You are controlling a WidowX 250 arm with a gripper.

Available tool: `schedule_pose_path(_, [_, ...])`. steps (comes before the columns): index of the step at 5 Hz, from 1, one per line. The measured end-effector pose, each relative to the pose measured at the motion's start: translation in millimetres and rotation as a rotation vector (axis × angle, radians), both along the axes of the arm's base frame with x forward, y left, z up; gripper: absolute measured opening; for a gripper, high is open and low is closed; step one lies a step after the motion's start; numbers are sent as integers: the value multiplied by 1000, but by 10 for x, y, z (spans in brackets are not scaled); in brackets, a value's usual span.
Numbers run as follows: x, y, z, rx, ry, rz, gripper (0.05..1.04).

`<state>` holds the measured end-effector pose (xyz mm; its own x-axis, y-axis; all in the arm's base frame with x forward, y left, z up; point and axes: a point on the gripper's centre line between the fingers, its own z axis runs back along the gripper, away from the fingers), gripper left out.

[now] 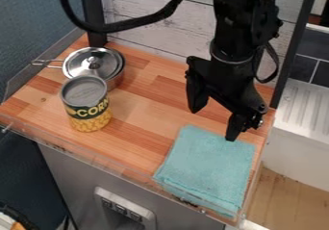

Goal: Moved the can from the left side to the top right corner.

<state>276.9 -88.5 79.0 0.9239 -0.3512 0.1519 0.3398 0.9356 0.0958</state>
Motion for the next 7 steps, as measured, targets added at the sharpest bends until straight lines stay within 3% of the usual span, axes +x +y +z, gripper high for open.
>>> schedule_pose_path(1, [-35, 10, -70, 5, 26, 2, 1000])
schedule_pose_path(3, [-332, 689, 45, -37, 35, 91, 1000])
schedule_pose_path(5, [-695, 1617, 106, -36, 103, -22, 1000])
schedule_pose_path(6, [-742, 1965, 54, -8, 89, -54, 999])
schedule_pose_path(7, [-757, 2253, -80, 4, 93, 22, 999])
